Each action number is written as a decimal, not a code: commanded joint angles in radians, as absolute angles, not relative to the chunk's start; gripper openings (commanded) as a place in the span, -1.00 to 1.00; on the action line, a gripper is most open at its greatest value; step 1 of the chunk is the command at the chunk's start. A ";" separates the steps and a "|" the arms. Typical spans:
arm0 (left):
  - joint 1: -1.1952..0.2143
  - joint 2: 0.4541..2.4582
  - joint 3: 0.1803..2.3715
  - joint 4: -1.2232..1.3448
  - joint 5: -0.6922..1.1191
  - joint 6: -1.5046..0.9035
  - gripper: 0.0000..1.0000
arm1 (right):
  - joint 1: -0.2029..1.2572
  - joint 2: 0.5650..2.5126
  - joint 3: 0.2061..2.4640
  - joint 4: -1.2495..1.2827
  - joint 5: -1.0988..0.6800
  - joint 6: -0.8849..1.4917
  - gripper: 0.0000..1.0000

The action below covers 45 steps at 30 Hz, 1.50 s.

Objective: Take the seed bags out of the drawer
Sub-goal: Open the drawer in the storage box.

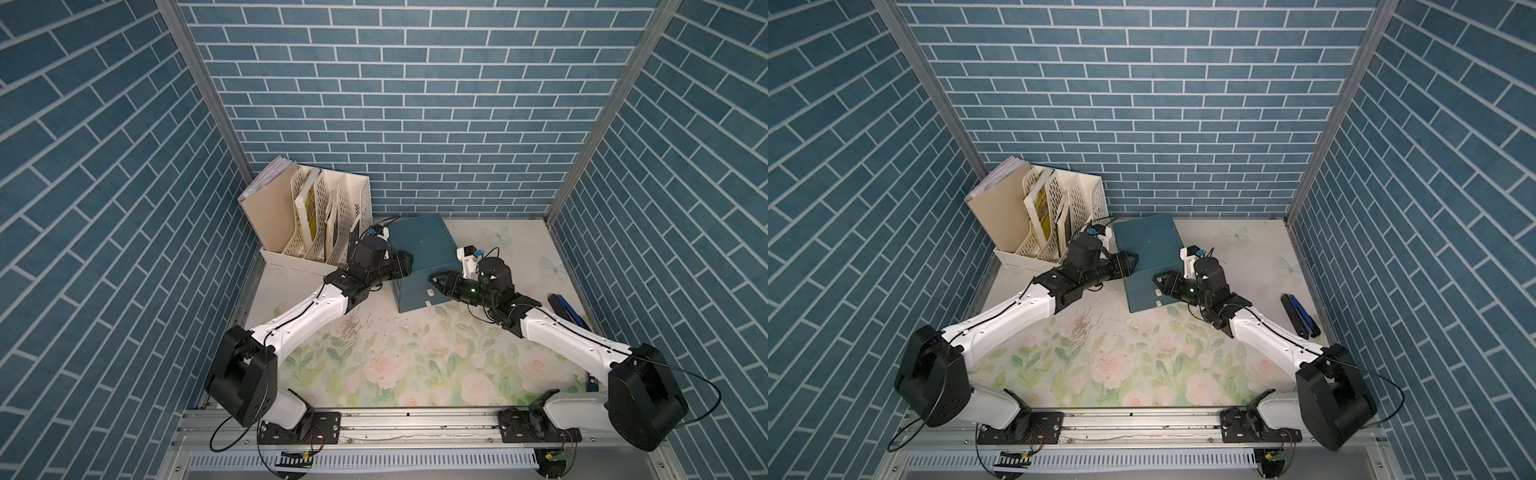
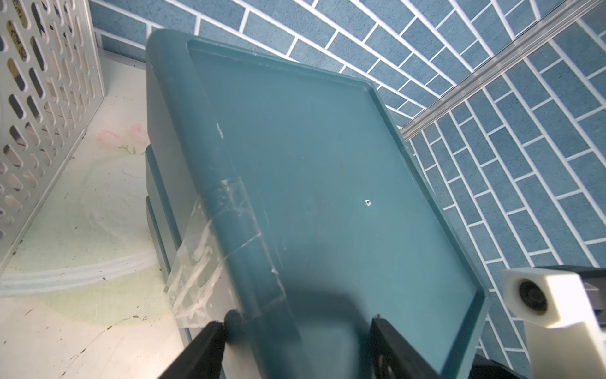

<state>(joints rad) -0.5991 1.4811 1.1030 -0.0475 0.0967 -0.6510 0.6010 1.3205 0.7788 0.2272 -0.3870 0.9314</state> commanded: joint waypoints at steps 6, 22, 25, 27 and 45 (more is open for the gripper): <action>-0.611 1.476 1.094 -0.092 0.107 -0.637 0.48 | 0.596 1.338 0.782 0.288 -0.395 0.965 -0.24; -0.611 1.469 1.096 -0.101 0.106 -0.634 0.48 | 0.592 1.336 0.783 0.282 -0.382 0.974 -0.82; -0.612 1.469 1.097 -0.103 0.108 -0.634 0.48 | 0.593 1.336 0.782 0.279 -0.383 0.976 -0.99; -0.611 1.468 1.094 -0.103 0.108 -0.634 0.48 | 0.592 1.338 0.785 0.275 -0.385 0.976 -1.00; -0.611 1.459 1.088 -0.104 0.100 -0.633 0.49 | 0.605 1.232 0.771 0.039 -0.469 0.925 -1.00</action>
<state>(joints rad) -0.5999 1.4773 1.1027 -0.0528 0.0952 -0.6502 0.5957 1.2709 0.7815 0.1341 -0.4320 0.9630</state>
